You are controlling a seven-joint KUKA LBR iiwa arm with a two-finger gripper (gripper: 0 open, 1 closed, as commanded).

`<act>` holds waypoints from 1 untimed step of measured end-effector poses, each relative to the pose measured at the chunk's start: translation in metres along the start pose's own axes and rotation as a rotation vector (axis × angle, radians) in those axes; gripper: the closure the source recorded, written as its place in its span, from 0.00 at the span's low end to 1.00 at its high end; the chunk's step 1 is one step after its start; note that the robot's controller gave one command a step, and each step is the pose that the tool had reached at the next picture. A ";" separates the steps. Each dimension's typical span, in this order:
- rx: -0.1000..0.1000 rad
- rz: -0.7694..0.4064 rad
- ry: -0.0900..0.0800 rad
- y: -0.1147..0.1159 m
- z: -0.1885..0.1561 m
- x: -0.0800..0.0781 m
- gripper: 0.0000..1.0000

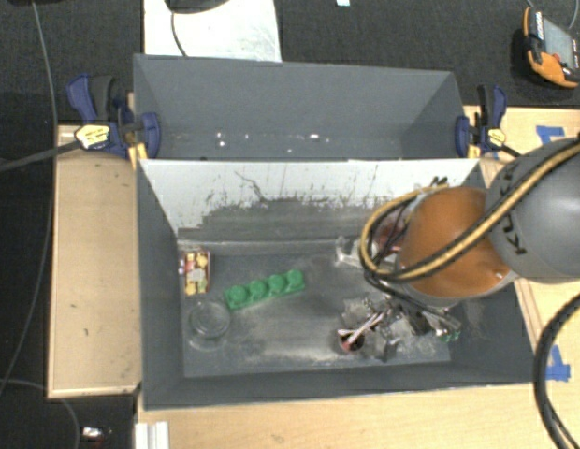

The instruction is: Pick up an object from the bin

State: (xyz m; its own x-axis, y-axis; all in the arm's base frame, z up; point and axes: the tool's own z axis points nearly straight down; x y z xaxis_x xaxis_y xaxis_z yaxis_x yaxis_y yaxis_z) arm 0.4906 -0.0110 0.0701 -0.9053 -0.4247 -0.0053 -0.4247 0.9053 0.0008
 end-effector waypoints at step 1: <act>-0.006 0.000 0.011 0.002 -0.015 0.003 1.00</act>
Offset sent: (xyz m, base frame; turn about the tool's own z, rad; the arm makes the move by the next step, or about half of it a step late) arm -0.0020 0.0001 0.0161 -0.0001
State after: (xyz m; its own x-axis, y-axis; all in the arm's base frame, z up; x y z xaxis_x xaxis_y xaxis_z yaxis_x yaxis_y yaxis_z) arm 0.4872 -0.0107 0.0853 -0.9053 -0.4248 0.0060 -0.4247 0.9053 0.0065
